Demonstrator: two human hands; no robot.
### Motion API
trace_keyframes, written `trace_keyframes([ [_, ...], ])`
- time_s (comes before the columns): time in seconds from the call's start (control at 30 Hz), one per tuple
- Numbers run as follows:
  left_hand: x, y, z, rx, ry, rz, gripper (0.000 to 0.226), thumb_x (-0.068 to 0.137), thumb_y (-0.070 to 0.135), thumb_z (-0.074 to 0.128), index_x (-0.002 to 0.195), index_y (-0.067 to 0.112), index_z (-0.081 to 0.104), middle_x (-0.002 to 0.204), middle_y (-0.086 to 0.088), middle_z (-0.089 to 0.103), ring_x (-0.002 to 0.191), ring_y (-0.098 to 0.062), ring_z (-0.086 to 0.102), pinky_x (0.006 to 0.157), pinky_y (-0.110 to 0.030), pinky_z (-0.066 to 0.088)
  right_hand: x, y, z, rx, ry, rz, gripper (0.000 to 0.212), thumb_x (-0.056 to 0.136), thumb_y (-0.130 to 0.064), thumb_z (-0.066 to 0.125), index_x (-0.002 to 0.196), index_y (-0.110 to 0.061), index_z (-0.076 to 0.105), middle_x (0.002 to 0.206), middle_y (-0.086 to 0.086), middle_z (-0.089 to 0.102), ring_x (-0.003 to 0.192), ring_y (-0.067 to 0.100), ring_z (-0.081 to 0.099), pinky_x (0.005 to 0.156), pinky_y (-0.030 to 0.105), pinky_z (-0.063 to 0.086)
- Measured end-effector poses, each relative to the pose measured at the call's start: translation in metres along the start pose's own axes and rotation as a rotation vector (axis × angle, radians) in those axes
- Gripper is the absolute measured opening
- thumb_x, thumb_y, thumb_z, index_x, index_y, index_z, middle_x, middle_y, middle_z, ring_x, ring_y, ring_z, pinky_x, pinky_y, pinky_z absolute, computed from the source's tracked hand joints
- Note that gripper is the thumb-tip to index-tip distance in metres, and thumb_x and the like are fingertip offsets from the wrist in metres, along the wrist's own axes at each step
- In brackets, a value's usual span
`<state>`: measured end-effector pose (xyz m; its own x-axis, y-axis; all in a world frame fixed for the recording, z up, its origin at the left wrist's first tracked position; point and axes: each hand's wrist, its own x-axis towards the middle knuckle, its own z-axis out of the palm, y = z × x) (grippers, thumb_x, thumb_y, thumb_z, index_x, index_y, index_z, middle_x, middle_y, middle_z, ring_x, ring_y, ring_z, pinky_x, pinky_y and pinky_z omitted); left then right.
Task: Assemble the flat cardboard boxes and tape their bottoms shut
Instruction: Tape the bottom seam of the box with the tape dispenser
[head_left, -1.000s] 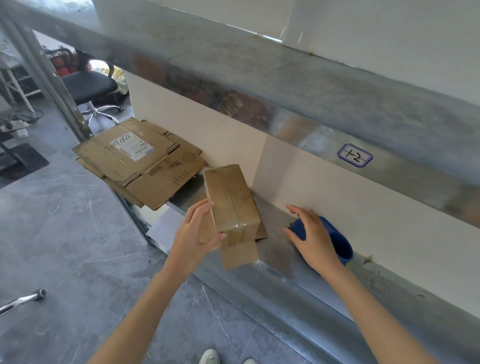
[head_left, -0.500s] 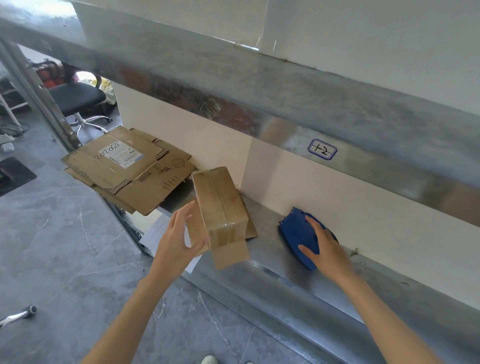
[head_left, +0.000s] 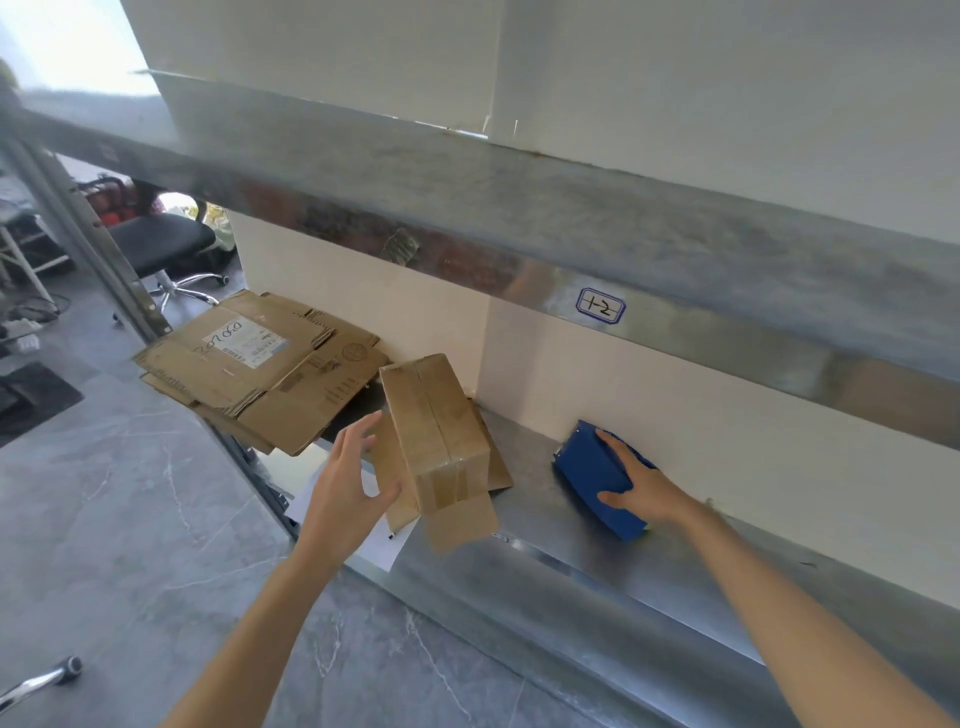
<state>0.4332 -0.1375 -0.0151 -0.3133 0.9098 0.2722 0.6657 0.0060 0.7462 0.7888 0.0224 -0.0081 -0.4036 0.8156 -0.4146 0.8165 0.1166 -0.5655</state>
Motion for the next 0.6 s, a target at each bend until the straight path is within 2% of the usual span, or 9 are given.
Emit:
trace_keyframes([
  [0.07, 0.001, 0.002, -0.002, 0.006, 0.002, 0.013, 0.090, 0.080, 0.019, 0.081, 0.134, 0.064, 0.024, 0.133, 0.037, 0.036, 0.118, 0.014, 0.044, 0.087, -0.010, 0.036, 0.002, -0.002, -0.002, -0.039, 0.014, 0.005, 0.090, 0.090, -0.020, 0.067, 0.149, -0.054, 0.007, 0.150, 0.004, 0.044, 0.128, 0.035, 0.052, 0.103, 0.047, 0.046],
  [0.17, 0.001, 0.005, -0.005, 0.010, 0.005, 0.036, 0.089, 0.081, 0.019, 0.080, 0.134, 0.065, 0.025, 0.133, 0.031, 0.040, 0.119, 0.005, 0.047, 0.087, -0.010, 0.038, 0.001, -0.009, 0.002, -0.060, 0.069, 0.017, 0.088, 0.087, -0.020, 0.065, 0.149, -0.053, 0.012, 0.142, 0.003, 0.051, 0.113, 0.031, 0.060, 0.093, 0.045, 0.053],
  [0.3, 0.006, 0.018, -0.009, -0.009, 0.028, 0.098, 0.085, 0.081, 0.012, 0.079, 0.137, 0.056, 0.032, 0.132, 0.037, 0.039, 0.120, 0.005, 0.048, 0.089, -0.003, 0.039, -0.010, -0.028, 0.000, -0.120, 0.278, -0.092, 0.077, 0.088, -0.044, 0.065, 0.146, -0.055, 0.016, 0.131, -0.008, 0.059, 0.101, 0.025, 0.062, 0.082, 0.038, 0.053],
  [0.37, 0.010, 0.029, -0.009, -0.022, 0.042, 0.115, 0.075, 0.082, 0.012, 0.077, 0.138, 0.047, 0.040, 0.131, 0.035, 0.042, 0.123, -0.002, 0.049, 0.093, -0.013, 0.042, -0.017, -0.041, -0.009, -0.200, 0.327, -0.156, 0.075, 0.088, -0.052, 0.064, 0.146, -0.055, 0.015, 0.124, -0.007, 0.063, 0.098, 0.025, 0.064, 0.079, 0.038, 0.053],
  [0.43, 0.014, 0.042, -0.009, -0.027, 0.045, 0.129, 0.061, 0.085, 0.014, 0.075, 0.134, 0.040, 0.050, 0.129, 0.033, 0.046, 0.124, -0.010, 0.050, 0.099, -0.029, 0.045, -0.025, -0.055, -0.017, -0.205, 0.319, -0.229, 0.076, 0.088, -0.052, 0.064, 0.144, -0.060, 0.012, 0.124, -0.007, 0.061, 0.099, 0.025, 0.063, 0.080, 0.040, 0.054],
  [0.5, 0.018, 0.056, -0.009, -0.023, 0.021, 0.134, 0.048, 0.087, 0.018, 0.073, 0.127, 0.038, 0.058, 0.124, 0.034, 0.051, 0.122, -0.004, 0.049, 0.100, -0.033, 0.044, -0.036, -0.070, -0.023, -0.183, 0.299, -0.312, 0.078, 0.086, -0.053, 0.066, 0.138, -0.068, 0.010, 0.131, -0.012, 0.056, 0.103, 0.023, 0.062, 0.083, 0.041, 0.053],
  [0.6, 0.023, 0.074, -0.007, -0.088, -0.057, 0.134, 0.038, 0.090, 0.022, 0.071, 0.124, 0.037, 0.062, 0.123, 0.027, 0.058, 0.118, 0.006, 0.051, 0.100, -0.025, 0.042, -0.050, -0.089, -0.026, -0.174, 0.256, -0.415, 0.080, 0.083, -0.055, 0.068, 0.136, -0.074, 0.010, 0.135, -0.015, 0.054, 0.105, 0.019, 0.061, 0.087, 0.037, 0.052],
])
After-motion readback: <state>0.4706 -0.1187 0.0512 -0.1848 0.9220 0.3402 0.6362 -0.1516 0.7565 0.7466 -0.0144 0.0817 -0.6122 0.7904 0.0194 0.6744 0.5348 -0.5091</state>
